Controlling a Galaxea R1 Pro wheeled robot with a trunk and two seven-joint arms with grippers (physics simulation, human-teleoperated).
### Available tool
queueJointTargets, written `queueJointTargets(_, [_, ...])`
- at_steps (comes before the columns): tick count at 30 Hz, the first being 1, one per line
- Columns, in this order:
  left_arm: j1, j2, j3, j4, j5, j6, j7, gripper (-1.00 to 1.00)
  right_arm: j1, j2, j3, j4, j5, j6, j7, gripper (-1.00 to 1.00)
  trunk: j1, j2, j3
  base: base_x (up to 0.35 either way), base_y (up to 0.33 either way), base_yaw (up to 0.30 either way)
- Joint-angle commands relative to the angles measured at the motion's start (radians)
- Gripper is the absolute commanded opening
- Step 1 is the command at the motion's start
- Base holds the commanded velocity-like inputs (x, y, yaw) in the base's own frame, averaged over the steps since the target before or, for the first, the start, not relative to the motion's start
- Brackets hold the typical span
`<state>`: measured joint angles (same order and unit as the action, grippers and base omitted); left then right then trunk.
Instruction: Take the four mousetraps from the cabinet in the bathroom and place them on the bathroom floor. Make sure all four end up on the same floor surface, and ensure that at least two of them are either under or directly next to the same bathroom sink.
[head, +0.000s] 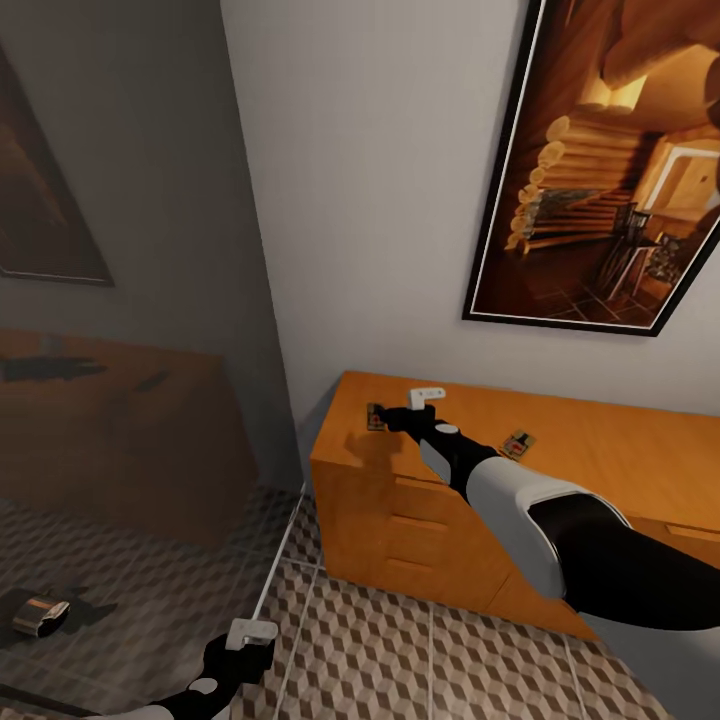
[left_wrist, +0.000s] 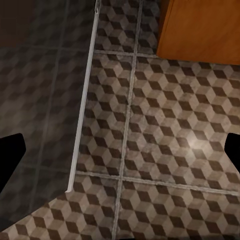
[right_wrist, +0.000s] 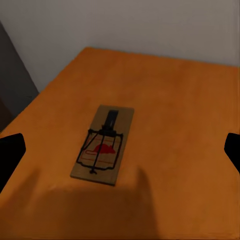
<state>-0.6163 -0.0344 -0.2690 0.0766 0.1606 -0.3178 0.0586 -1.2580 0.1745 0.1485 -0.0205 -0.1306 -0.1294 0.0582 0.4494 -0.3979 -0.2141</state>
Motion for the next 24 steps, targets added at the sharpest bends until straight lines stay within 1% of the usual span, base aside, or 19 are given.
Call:
queueJointTargets(1, [-0.002,-0.001,-0.009,0.005,0.009,-0.007,0.001,1.0,0.002,0.0,0.008,0.002,-0.011,-0.005,0.001,1.0,0.001,-0.002,-0.002,0.0,0.0,0.0])
queueJointTargets(5, [-0.002,-0.001,-0.009,0.005,0.009,-0.007,0.001,1.0,0.015,0.0,0.008,0.002,-0.011,-0.005,-0.005,1.0,0.001,-0.002,-0.002,0.0,0.0,0.0])
queueJointTargets(24, [-0.002,-0.001,-0.009,0.005,0.009,-0.007,0.001,1.0,0.034,0.0,0.008,0.002,-0.011,-0.007,-0.008,1.0,0.001,-0.002,-0.002,0.0,0.0,0.0])
